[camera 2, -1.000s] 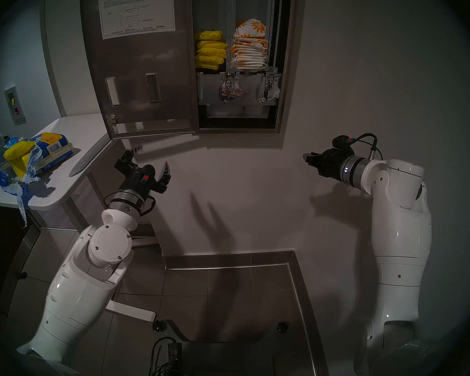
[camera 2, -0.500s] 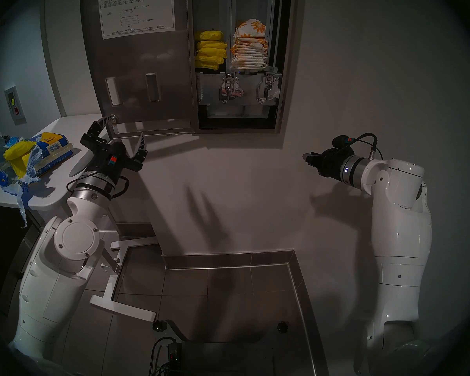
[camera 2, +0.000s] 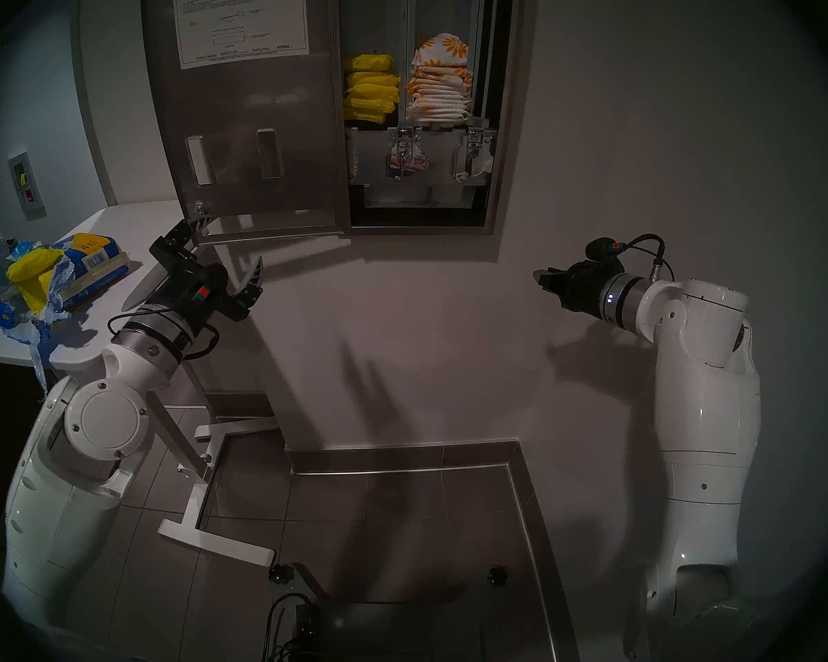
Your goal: Open the dispenser door, put the pads inside, close the door
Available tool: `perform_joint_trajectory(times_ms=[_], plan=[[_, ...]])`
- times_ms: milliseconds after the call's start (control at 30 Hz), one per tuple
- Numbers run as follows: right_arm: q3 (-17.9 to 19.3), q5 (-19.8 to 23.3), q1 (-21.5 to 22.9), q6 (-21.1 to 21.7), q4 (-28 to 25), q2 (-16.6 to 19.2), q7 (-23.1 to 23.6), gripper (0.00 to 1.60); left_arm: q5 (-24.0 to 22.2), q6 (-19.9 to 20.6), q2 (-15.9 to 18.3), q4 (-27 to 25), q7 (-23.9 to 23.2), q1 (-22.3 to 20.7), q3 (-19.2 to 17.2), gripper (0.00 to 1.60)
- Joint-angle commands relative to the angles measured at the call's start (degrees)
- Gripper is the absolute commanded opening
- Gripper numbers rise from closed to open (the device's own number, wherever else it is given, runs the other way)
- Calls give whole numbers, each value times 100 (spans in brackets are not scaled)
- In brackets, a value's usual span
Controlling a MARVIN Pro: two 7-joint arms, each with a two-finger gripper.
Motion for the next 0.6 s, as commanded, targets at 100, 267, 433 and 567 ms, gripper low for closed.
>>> perform_joint_trajectory(times_ms=[100, 267, 433, 567], plan=[[13, 15, 162, -15, -154, 39, 4, 52, 36, -227, 510, -754, -103, 641, -1113, 160], [13, 17, 158, -16, -145, 39, 8, 52, 148, -236, 488, -947, -155, 937, -1599, 160], [14, 18, 152, -22, -135, 40, 13, 52, 222, -238, 351, -1076, -200, 1205, -2157, 160], [15, 19, 146, -27, -125, 39, 16, 52, 298, -218, 243, -1093, -216, 1325, -2558, 160]])
